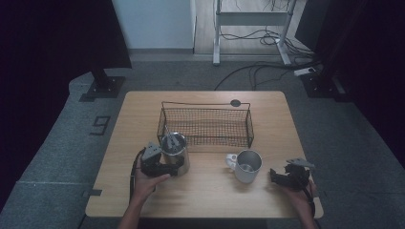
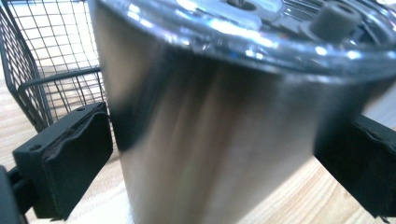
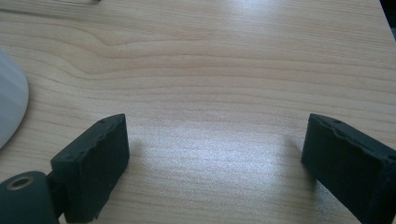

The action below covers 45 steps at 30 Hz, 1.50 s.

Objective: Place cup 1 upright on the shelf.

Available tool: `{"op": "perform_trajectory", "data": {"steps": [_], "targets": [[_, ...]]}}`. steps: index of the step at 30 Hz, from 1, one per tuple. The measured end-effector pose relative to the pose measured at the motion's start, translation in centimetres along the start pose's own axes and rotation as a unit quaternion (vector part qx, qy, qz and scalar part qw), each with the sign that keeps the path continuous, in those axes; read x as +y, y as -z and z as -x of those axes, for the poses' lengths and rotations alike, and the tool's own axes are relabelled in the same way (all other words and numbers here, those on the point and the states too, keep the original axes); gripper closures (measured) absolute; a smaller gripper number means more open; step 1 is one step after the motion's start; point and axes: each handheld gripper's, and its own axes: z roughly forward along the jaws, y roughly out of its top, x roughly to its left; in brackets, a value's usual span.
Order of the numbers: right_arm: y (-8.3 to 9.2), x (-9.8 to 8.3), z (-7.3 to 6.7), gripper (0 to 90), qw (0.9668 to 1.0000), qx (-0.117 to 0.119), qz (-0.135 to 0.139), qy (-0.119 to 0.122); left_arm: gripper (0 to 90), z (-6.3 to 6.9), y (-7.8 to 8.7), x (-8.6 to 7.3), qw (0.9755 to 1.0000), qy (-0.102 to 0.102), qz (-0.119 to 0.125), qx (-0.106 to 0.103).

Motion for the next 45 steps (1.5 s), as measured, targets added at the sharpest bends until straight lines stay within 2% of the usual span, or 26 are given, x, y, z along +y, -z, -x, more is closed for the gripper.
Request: {"op": "perform_trajectory", "data": {"steps": [3,10,20,27,30,45], "targets": [[0.0,0.0,0.0,7.2,1.0,0.0,0.0,0.0,0.0,-0.16,-0.4,0.12,0.9999,0.002,0.007,-0.009],[0.0,0.0,0.0,7.2,1.0,0.0,0.0,0.0,0.0,-0.03,-0.79,0.24,0.9999,-0.004,0.008,-0.007],[0.0,0.0,0.0,7.2,1.0,0.0,0.0,0.0,2.7,0.2,-0.74,0.16,0.9994,-0.028,0.018,0.006],[0.03,-0.03,0.05,8.0,1.0,0.0,0.001,0.001,2.9,0.16,-0.74,-0.03,0.9992,-0.031,0.025,0.005],[0.04,-0.03,0.05,8.1,1.0,0.0,0.001,0.0,3.7,0.24,-0.6,0.03,0.9987,-0.041,0.028,0.011],[0.06,-0.04,0.07,8.8,1.0,-0.001,0.002,0.0,4.2,0.05,-0.36,0.02,0.9985,-0.042,0.033,0.007]]}}
